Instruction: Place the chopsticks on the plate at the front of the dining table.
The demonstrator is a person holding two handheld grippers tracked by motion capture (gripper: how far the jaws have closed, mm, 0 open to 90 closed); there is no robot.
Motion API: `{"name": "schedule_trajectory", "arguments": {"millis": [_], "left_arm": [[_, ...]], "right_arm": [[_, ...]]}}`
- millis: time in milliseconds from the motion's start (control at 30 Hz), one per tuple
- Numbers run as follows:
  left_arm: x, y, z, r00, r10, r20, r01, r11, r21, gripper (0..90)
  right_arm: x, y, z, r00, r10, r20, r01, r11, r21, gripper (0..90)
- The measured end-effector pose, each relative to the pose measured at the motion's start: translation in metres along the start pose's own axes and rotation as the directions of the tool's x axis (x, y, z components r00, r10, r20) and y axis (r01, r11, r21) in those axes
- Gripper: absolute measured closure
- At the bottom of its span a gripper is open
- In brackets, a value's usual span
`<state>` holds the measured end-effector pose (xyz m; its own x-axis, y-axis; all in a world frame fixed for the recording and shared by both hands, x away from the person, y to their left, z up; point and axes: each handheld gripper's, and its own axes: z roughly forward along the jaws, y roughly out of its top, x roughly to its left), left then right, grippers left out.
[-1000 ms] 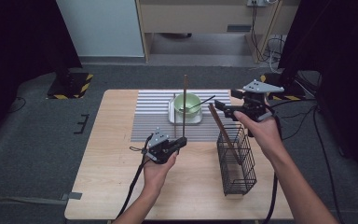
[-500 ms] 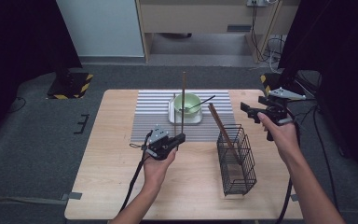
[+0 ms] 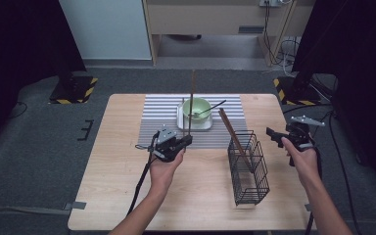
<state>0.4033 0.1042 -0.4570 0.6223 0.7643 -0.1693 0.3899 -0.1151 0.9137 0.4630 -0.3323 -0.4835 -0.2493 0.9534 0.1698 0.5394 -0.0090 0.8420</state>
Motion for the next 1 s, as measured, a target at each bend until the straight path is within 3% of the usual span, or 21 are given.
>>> {"name": "schedule_trajectory", "arguments": {"millis": [67, 267, 567, 1000], "left_arm": [[0.001, 0.000, -0.001, 0.9998, 0.003, -0.021, -0.003, 1.0000, 0.001, 86.1], [0.003, 0.005, -0.003, 0.9986, -0.005, -0.053, 0.004, 0.9999, -0.013, 86.1], [0.010, 0.008, 0.001, 0.9965, -0.011, -0.082, 0.010, 0.9999, -0.013, 86.1], [0.026, 0.010, 0.011, 0.9864, -0.032, -0.162, 0.030, 0.9995, -0.012, 86.1]], "right_arm": [[-0.001, -0.011, 0.004, 0.9998, 0.020, 0.004, -0.020, 1.000, 0.015, 9.8], [-0.002, -0.039, 0.021, 0.9990, 0.002, 0.046, -0.006, 0.995, 0.095, 10.4], [-0.001, -0.051, 0.032, 0.9946, -0.030, 0.099, 0.010, 0.981, 0.192, 11.9], [-0.001, -0.060, 0.038, 0.9931, -0.030, 0.113, 0.007, 0.979, 0.202, 10.5]]}}
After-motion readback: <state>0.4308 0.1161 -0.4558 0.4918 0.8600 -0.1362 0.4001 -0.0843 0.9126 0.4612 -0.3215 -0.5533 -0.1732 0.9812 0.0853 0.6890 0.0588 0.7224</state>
